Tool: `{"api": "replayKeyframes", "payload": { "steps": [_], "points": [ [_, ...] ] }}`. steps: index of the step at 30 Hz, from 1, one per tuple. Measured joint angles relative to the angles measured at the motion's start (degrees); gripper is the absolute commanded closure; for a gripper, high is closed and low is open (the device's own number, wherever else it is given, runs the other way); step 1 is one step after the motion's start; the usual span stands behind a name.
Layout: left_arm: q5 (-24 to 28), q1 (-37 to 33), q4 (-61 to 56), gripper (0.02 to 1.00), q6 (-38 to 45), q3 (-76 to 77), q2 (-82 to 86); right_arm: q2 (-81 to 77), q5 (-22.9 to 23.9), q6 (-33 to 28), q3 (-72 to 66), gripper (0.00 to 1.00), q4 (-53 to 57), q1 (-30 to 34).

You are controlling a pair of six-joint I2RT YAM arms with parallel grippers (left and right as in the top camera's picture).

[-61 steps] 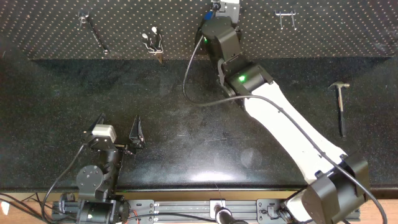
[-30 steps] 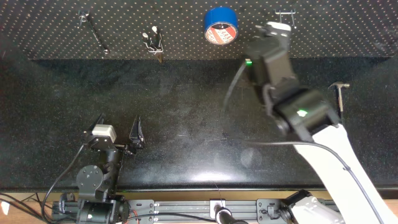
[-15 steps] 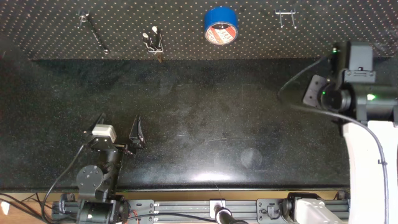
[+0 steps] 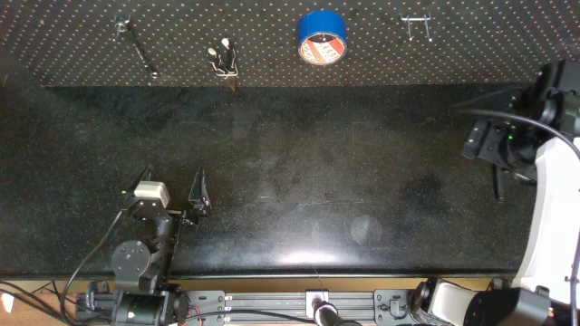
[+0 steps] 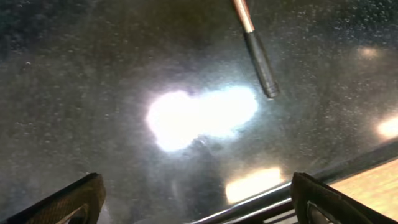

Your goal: Place Tools Onto Pegboard

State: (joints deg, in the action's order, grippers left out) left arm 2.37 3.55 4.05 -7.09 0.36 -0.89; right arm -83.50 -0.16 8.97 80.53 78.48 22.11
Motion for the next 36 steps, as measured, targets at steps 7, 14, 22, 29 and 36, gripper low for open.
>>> {"api": "replayKeyframes", "payload": {
  "steps": [7,14,22,29,36],
  "points": [
    [0.0,0.0,0.0,0.023,0.0,0.0,0.0,-8.8,0.1,-10.9,0.0,0.025,-4.0,4.5],
    [0.0,0.0,0.0,0.025,0.0,0.0,0.0,-19.3,4.0,-16.0,0.0,0.025,-3.1,5.1],
    [0.0,0.0,0.0,0.023,0.0,0.0,0.0,-20.8,14.8,-19.5,0.0,0.025,-1.0,6.5],
    [0.0,0.0,0.0,0.023,0.0,0.0,0.0,-22.8,15.0,-29.8,0.0,0.023,-11.4,7.1],
    [0.0,0.0,0.0,0.023,0.0,0.0,0.0,-25.4,9.7,-33.4,0.0,0.023,-23.0,7.1]
  ]
}}
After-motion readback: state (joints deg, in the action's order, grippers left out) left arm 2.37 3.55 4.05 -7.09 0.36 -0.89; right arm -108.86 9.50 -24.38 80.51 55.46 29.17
